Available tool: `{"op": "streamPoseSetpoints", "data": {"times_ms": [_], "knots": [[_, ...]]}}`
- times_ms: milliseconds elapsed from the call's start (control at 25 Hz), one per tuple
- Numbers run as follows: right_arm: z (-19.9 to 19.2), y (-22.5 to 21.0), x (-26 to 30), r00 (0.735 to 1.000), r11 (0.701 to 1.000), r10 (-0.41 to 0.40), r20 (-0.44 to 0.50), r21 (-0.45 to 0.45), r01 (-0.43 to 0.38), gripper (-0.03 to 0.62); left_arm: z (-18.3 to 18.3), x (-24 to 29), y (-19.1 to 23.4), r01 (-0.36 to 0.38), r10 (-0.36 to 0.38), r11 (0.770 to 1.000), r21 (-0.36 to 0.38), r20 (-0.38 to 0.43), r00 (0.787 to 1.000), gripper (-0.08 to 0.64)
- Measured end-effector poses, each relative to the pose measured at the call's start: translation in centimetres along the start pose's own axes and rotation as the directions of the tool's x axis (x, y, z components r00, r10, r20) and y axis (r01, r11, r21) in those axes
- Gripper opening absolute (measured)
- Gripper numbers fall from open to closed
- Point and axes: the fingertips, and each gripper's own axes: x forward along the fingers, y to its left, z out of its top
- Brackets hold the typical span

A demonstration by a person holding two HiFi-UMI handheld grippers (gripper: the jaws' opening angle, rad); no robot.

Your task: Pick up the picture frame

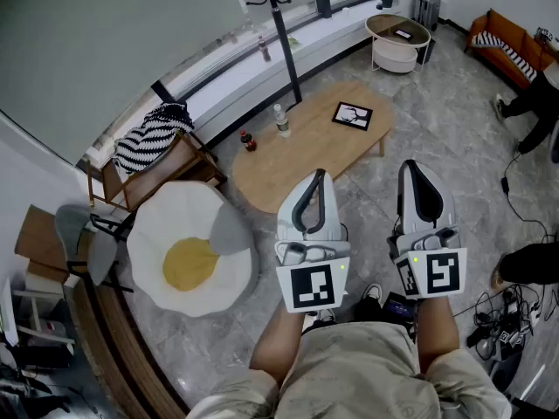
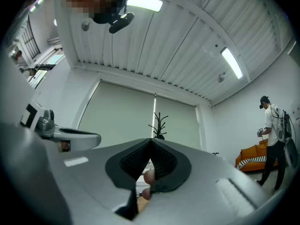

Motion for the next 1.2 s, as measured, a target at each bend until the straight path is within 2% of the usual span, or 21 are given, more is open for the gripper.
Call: {"op": "streamPoseSetpoints", "data": {"times_ms": [520,920,1200], "knots": [[-1.6,-2.6,1.3,1.000,0.999,0.019,-0.012,0.034,-0.018,0.002,-1.0,2.6,-1.5,-0.013,0.013,1.000,0.002,-0.022,1.000,0.005],[-2.3,-7.5,1.3,1.000,1.000,-0.008,-0.013,0.025,0.008,0.002,-1.1,6.0,-5.8,0.015,-0.015,1.000,0.019,-0.021,1.000,0.005],[-3.2,-13.2,0.7,0.999,0.999,-0.038,-0.022,0.015,0.039,0.002,-1.8,9.6,-11.1,0.066,-0.066,0.998,0.017,-0.021,0.998,0.005]]}}
